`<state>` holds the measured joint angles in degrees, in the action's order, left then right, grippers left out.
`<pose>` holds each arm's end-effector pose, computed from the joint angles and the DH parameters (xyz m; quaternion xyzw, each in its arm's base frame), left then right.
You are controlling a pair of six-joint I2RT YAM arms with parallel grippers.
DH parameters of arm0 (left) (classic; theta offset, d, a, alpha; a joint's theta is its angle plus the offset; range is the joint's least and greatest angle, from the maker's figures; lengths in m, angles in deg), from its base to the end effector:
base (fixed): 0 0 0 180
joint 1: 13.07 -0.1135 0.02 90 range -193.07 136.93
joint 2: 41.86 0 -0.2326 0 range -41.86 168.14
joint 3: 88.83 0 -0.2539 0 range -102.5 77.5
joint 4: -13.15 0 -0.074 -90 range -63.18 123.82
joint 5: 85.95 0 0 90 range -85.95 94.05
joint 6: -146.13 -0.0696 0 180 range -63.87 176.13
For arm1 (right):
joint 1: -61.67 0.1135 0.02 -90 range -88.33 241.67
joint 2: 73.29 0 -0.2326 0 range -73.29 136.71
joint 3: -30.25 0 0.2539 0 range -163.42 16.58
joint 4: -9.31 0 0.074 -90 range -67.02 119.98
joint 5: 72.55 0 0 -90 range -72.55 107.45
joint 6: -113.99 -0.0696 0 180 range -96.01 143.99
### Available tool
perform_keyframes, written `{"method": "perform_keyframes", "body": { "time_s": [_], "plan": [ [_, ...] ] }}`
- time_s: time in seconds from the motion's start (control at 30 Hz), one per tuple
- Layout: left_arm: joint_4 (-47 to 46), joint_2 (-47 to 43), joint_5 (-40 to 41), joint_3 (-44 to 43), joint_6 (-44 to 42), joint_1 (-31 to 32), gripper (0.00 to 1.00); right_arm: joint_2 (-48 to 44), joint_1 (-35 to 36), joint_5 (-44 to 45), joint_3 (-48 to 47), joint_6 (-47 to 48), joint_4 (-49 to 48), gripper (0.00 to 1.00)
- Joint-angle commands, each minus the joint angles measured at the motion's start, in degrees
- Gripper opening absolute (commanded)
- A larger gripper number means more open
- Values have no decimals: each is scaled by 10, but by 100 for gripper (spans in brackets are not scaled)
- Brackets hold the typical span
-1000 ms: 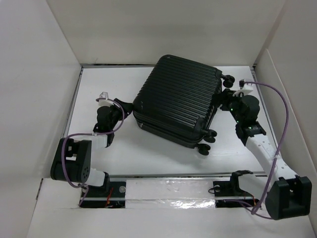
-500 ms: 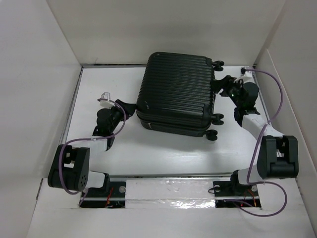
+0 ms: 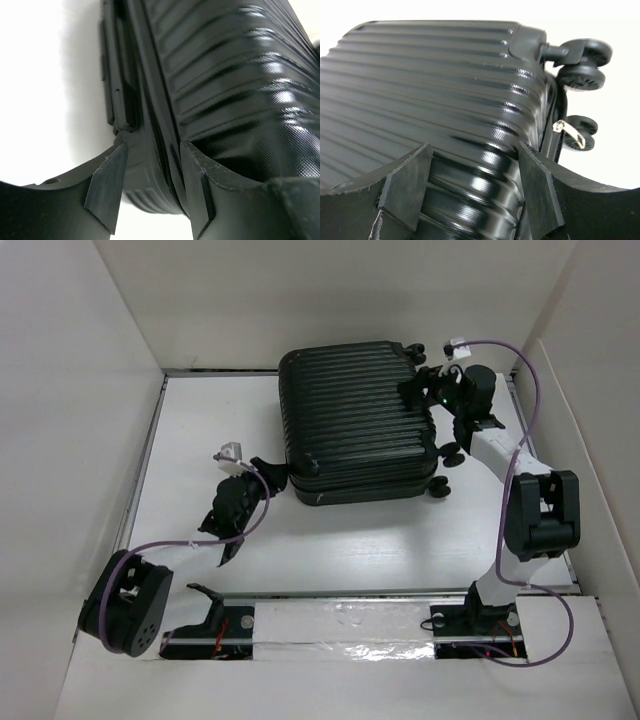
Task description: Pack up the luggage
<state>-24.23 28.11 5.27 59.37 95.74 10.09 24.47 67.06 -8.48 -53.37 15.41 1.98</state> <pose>0.2612 -0.1101 0.1731 -0.1092 0.7035 -0.3592 0.6034 0.4285 0.0710 0.2657 -0.1286 0.7327 0.2452 0.6217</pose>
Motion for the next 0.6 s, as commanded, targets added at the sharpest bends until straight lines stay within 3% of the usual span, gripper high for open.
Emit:
{"method": "perform_keyframes", "body": {
  "time_s": [0.0,0.2,0.37,0.57],
  "plan": [
    [-12,-42,-80,15,15,112,44,35,102,-172,-12,27,142,73],
    [26,-99,8,24,13,216,44,80,146,-194,-96,73,235,73],
    [39,-110,32,15,16,232,44,127,165,-168,-227,141,350,76],
    [71,-140,81,4,13,232,45,83,170,-158,-291,142,358,82]
  ]
}}
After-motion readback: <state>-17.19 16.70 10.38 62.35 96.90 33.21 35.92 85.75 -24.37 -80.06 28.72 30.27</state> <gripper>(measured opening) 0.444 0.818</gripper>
